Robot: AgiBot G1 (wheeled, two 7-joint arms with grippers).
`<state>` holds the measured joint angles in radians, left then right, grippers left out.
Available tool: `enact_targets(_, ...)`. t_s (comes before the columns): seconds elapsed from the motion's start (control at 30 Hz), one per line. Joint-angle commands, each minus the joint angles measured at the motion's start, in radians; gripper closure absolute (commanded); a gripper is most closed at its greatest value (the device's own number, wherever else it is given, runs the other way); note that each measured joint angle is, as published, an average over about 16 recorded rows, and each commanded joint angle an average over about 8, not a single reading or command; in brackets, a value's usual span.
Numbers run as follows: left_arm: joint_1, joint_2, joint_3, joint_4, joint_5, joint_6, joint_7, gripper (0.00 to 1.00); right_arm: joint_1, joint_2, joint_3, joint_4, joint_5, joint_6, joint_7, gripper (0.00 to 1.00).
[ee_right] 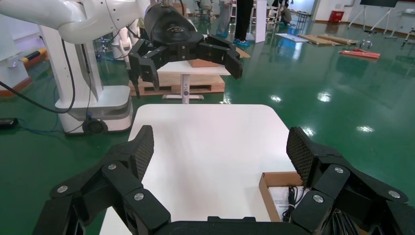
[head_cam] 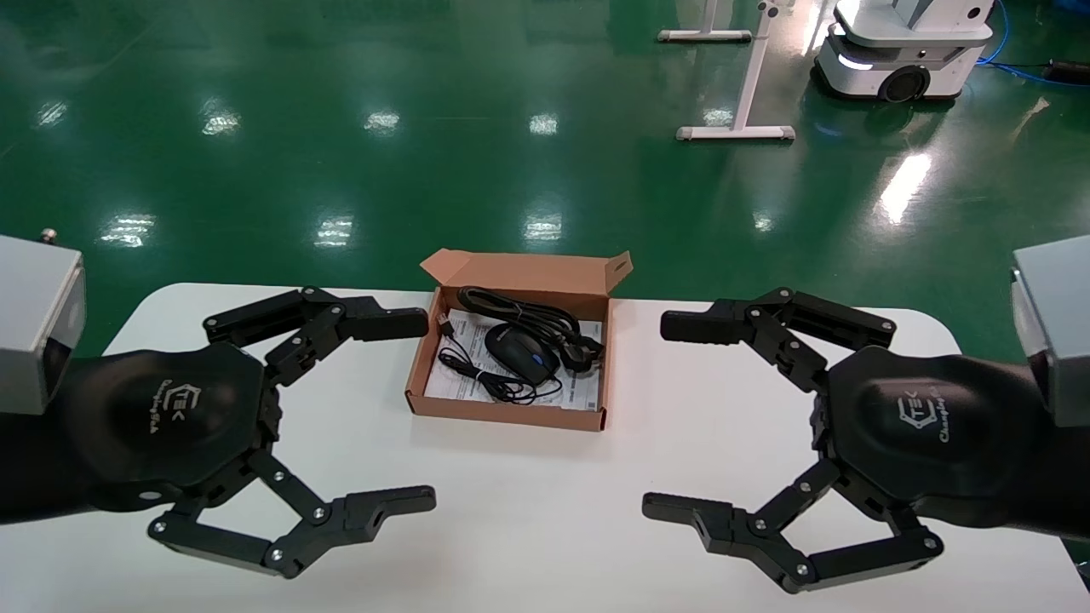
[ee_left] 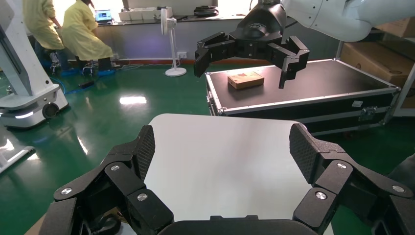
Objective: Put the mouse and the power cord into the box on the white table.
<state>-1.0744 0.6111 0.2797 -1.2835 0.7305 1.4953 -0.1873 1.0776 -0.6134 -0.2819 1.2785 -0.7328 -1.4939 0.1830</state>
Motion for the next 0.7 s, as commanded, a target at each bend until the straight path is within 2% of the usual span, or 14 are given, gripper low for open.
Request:
enact_targets(0.03, 0.000, 0.000, 0.000, 0.000, 0.000, 0.000, 0.000, 0.00, 0.000, 0.000, 0.000, 0.000, 0.000, 0.000, 0.000, 0.00)
enact_targets(0.7, 0.000, 0.000, 0.000, 0.000, 0.000, 0.000, 0.000, 0.00, 0.000, 0.000, 0.000, 0.000, 0.000, 0.000, 0.000, 0.00)
